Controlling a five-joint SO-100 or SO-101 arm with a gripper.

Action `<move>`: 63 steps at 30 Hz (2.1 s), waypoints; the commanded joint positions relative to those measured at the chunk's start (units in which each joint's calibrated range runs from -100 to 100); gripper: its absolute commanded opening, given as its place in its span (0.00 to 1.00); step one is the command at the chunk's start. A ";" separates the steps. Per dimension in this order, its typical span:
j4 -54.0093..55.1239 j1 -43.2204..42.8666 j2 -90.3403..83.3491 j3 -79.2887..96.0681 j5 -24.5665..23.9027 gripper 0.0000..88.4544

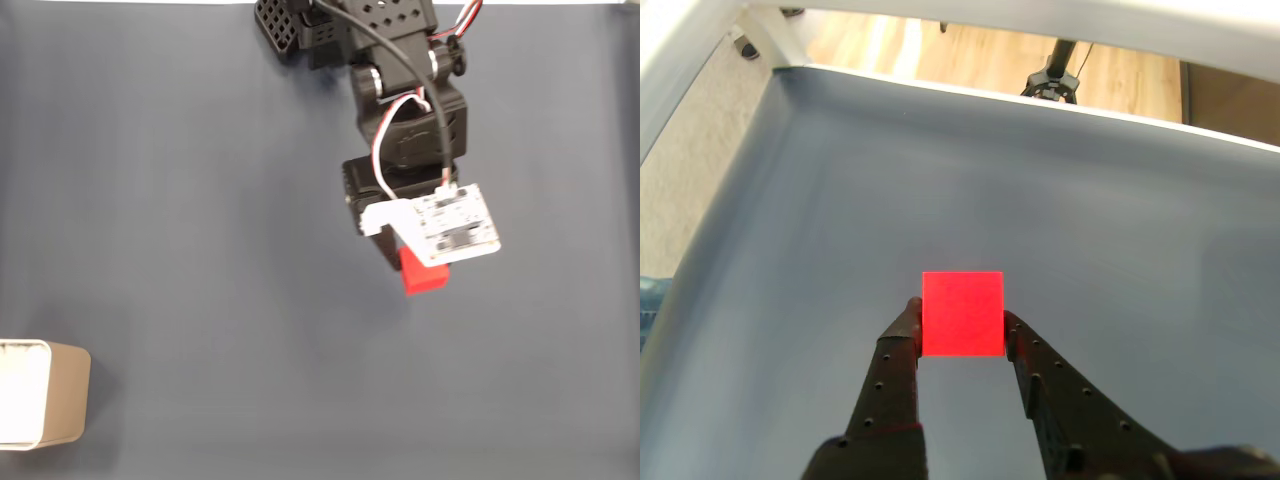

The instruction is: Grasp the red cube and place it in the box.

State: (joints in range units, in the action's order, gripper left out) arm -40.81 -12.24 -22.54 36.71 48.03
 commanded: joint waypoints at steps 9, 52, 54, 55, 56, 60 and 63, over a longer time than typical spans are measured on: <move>-0.17 8.41 0.96 -10.07 0.59 0.07; -2.47 33.48 30.85 -55.41 1.51 0.08; -2.47 34.04 32.50 -57.60 1.61 0.08; -2.47 34.33 33.28 -58.52 1.66 0.08; -2.47 34.68 34.06 -59.43 1.76 0.08; -2.47 35.82 37.01 -62.71 2.00 0.08; -2.30 36.60 39.09 -64.99 2.10 0.08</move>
State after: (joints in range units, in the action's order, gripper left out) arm -43.28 23.22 16.63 -23.96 49.55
